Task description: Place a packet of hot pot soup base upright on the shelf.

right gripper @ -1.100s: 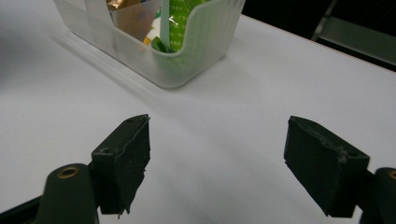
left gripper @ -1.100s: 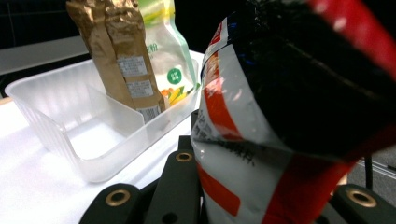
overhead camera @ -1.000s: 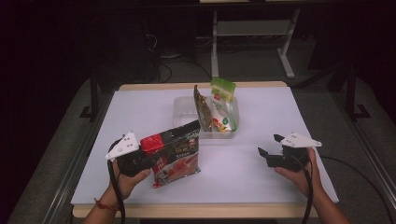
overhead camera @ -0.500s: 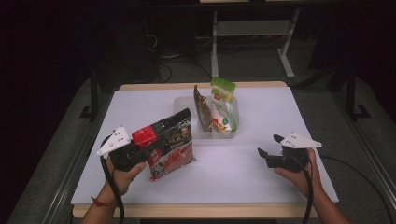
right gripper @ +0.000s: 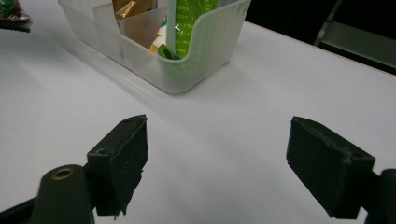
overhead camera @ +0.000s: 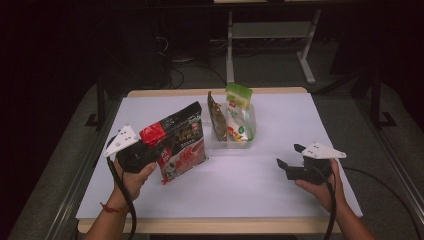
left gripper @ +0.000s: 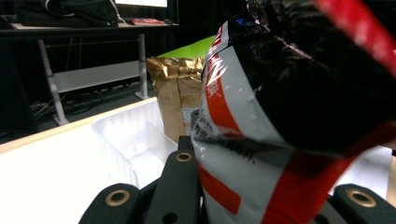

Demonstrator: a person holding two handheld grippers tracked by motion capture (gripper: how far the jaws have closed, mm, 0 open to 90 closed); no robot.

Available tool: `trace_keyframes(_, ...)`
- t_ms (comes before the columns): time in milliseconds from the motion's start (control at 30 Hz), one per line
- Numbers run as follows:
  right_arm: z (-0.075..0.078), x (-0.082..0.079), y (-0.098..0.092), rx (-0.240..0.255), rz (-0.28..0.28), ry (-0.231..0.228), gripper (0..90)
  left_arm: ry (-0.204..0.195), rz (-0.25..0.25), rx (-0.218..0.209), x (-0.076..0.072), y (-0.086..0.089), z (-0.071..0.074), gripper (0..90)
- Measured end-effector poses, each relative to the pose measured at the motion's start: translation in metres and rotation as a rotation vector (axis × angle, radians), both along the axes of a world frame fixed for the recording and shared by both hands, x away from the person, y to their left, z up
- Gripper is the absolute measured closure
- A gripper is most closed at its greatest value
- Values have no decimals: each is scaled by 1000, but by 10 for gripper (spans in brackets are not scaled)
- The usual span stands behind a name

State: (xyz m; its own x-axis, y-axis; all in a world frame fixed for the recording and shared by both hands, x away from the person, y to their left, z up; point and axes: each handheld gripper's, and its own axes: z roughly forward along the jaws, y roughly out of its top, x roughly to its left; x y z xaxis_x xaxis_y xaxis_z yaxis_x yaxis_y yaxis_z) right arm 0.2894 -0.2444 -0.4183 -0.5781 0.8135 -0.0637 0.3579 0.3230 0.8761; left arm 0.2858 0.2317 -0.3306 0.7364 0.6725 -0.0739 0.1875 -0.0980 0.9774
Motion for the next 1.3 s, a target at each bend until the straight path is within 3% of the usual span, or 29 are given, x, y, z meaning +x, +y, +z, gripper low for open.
trace_keyframes(433, 0, 0, 0, 0, -3, -3, 199, -25, 41, -21, 13, -7, 17, 838)
trace_keyframes(733, 1, -1, 0, 1, 2, -5, 204, -29, 76, -24, 21, -12, 21, 837)
trace_keyframes(933, 1, -1, -1, 4, -3, -4, 203, -22, 99, -52, 27, -12, 26, 837)
trace_keyframes(1300, 0, 0, 0, -3, 6, -3, 203, 2, 185, -38, 44, -20, 29, 834)
